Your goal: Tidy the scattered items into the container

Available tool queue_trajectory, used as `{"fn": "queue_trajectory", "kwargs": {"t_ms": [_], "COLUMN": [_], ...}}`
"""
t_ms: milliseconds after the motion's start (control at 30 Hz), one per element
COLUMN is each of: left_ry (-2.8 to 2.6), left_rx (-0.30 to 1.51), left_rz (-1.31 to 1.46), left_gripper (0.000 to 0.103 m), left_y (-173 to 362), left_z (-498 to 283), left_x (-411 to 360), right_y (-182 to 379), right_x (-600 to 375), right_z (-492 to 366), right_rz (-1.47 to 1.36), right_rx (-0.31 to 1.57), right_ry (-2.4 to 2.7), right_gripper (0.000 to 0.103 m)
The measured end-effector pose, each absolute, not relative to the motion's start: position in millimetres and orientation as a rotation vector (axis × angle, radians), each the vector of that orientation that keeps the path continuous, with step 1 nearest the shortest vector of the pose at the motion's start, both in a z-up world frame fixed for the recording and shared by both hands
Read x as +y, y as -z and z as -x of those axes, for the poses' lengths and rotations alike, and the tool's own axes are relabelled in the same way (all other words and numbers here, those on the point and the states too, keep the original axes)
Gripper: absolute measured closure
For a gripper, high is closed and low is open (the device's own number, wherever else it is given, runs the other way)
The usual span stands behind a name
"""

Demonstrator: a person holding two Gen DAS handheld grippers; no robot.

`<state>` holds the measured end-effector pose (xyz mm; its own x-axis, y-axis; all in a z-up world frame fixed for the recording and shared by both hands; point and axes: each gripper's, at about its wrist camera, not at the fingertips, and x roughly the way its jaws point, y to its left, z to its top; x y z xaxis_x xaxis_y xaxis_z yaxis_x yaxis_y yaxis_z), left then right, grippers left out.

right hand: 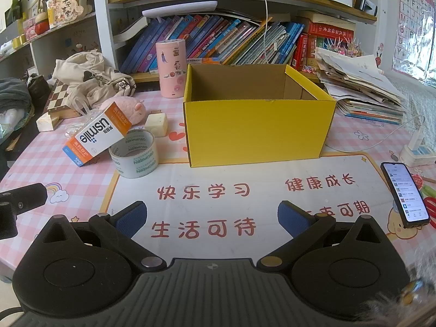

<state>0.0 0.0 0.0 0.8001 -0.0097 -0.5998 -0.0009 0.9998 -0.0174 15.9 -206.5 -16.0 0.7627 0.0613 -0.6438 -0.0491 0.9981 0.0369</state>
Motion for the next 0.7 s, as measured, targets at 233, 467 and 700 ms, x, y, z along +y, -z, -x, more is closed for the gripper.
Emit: {"fn": "queue_trajectory", "kwargs": {"t_ms": [233,467,700], "left_ry": [-0.011,0.000,-0.002], "left_rx": [0.671,0.667,0.667], "left_rz": [0.013,0.012,0.017], "left_gripper": [0.000,0.000,0.000], "left_y": [-0.8,2.9,2.1], "left_z": [-2.7,0.0,0.9], "left_x": [-0.7,1.2,2.4], "right_y": [16.6,18.7,16.9], "right_x": [-206.0,-206.0,-203.7], "right_z": [-16.4,-15.6,-16.7], "right_rz": [-0.020,-0.021,-0.016], "right_rx": [0.704,0.711,0.710], "right_ry": [-0.061,-0.062,-0.067], "right_gripper": [0.000,0.000,0.000]}}
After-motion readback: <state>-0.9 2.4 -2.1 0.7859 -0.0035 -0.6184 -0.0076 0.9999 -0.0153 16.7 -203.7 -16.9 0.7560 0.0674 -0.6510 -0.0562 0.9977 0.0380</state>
